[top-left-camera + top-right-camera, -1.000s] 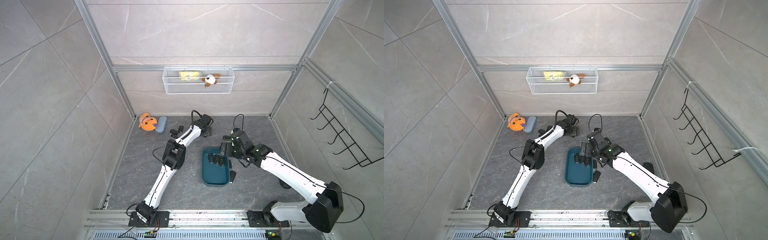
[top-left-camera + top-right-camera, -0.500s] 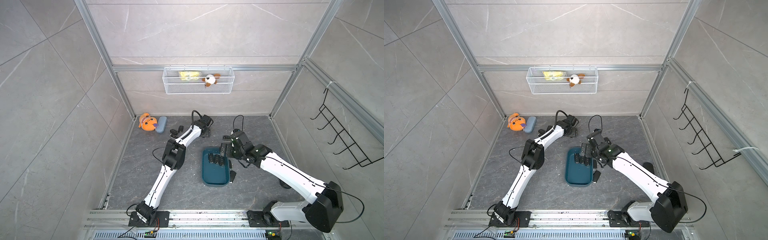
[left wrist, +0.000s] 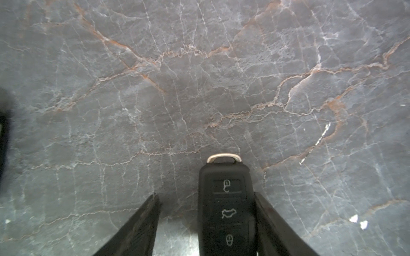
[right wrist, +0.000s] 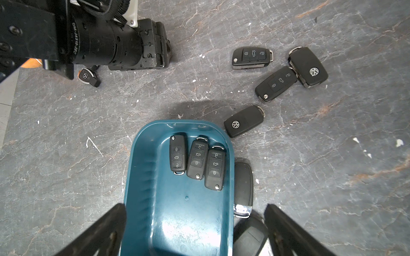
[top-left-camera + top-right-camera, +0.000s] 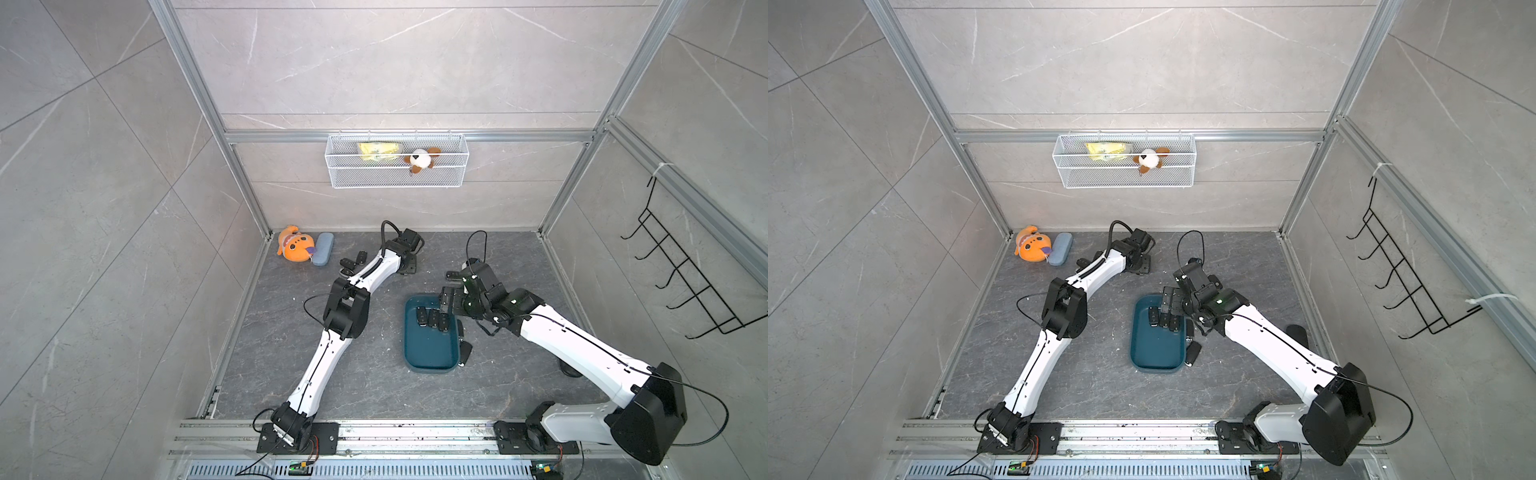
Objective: Place the car key into the storage box
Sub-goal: Move the car key to the center of the board.
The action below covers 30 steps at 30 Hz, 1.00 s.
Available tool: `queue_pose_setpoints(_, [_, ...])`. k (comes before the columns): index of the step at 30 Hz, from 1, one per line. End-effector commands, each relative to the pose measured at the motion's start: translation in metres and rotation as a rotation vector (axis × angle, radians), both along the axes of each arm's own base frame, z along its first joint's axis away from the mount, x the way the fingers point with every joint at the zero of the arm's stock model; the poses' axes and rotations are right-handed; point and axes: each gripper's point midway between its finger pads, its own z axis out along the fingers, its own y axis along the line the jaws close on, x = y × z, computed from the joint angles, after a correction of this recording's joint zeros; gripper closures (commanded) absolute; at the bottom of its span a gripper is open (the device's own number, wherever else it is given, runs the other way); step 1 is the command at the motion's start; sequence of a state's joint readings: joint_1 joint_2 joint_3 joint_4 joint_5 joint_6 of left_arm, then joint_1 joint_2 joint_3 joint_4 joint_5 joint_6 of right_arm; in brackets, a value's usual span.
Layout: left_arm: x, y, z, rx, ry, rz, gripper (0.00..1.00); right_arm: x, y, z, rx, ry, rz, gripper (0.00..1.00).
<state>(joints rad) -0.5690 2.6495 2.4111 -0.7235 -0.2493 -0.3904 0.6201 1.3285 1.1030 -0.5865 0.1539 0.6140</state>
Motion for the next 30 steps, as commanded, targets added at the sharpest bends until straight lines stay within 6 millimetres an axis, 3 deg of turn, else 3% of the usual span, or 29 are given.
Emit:
queue_pose_setpoints(1, [-0.01,0.003,-0.014,0.012,0.066,-0.032,0.4,-0.005,-0.004,-0.005,0.006,0.019,-0.015,0.01])
queue_pose_setpoints(5, [-0.012,0.001,-0.014,-0.001,0.079,-0.04,0.58,-0.005,-0.004,-0.005,0.006,0.019,-0.015,0.01])
queue_pose_setpoints(14, [-0.036,0.014,-0.007,0.002,0.122,-0.028,0.63,0.0,0.005,-0.008,0.02,0.02,0.01,0.01])
queue_pose_setpoints(24, [-0.102,0.055,0.011,0.01,0.192,0.038,0.62,0.014,0.035,-0.017,0.083,0.037,0.09,0.01])
queue_pose_setpoints(30, [-0.147,0.079,0.006,0.003,0.258,0.079,0.6,0.022,0.052,-0.025,0.117,0.056,0.127,0.01])
